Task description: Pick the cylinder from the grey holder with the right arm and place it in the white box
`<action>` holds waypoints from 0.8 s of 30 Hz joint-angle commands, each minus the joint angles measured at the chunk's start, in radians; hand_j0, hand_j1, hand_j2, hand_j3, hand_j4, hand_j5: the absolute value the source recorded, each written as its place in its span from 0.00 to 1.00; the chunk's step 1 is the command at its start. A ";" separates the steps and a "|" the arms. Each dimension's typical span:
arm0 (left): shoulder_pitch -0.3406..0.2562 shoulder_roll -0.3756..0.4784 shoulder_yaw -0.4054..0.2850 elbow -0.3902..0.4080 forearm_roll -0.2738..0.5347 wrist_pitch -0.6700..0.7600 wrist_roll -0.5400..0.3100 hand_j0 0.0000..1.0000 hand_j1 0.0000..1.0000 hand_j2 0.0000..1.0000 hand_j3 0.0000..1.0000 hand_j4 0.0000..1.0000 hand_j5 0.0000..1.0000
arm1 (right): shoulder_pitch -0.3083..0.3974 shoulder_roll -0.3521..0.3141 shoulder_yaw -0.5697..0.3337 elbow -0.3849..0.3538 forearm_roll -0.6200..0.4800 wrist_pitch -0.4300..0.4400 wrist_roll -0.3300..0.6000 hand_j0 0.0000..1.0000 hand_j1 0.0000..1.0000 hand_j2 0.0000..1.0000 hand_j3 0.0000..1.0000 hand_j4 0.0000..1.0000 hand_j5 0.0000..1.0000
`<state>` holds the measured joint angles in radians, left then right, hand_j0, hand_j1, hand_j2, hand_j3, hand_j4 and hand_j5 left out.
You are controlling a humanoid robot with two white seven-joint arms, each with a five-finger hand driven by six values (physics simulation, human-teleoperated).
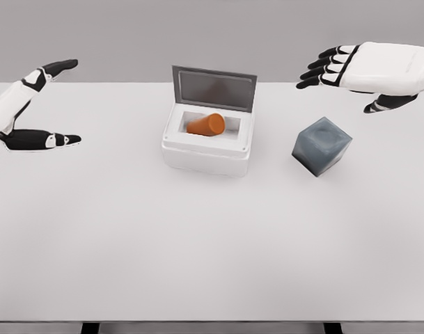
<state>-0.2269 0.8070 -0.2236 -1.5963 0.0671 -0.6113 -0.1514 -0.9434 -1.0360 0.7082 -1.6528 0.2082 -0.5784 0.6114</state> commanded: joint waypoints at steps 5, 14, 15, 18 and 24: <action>-0.169 0.000 -0.252 0.061 0.013 0.000 0.000 1.00 1.00 1.00 1.00 1.00 1.00 | 0.008 -0.001 -0.006 -0.010 -0.004 -0.008 0.000 1.00 1.00 1.00 1.00 1.00 1.00; -0.394 -0.112 -0.458 0.337 0.114 0.000 -0.082 1.00 1.00 1.00 1.00 1.00 1.00 | 0.152 -0.010 -0.216 -0.073 -0.032 -0.028 0.000 1.00 1.00 1.00 1.00 1.00 1.00; -0.400 -0.112 -0.458 0.348 0.155 0.000 -0.115 1.00 1.00 1.00 1.00 1.00 1.00 | 0.152 -0.019 -0.213 -0.074 -0.041 -0.028 0.000 1.00 1.00 1.00 1.00 1.00 1.00; -0.459 -0.112 -0.458 0.420 0.238 0.000 -0.345 1.00 1.00 1.00 1.00 1.00 1.00 | 0.155 -0.015 -0.213 -0.071 -0.044 -0.018 0.000 1.00 1.00 1.00 1.00 1.00 1.00; -0.566 -0.112 -0.510 0.463 0.431 0.031 -0.459 1.00 1.00 1.00 1.00 1.00 1.00 | 0.201 -0.013 -0.211 -0.071 -0.044 -0.017 0.000 1.00 1.00 1.00 1.00 1.00 1.00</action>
<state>-0.8111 0.6948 -0.7088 -1.1540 0.4314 -0.5987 -0.5715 -0.7411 -1.0494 0.4985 -1.7242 0.1696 -0.5989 0.6114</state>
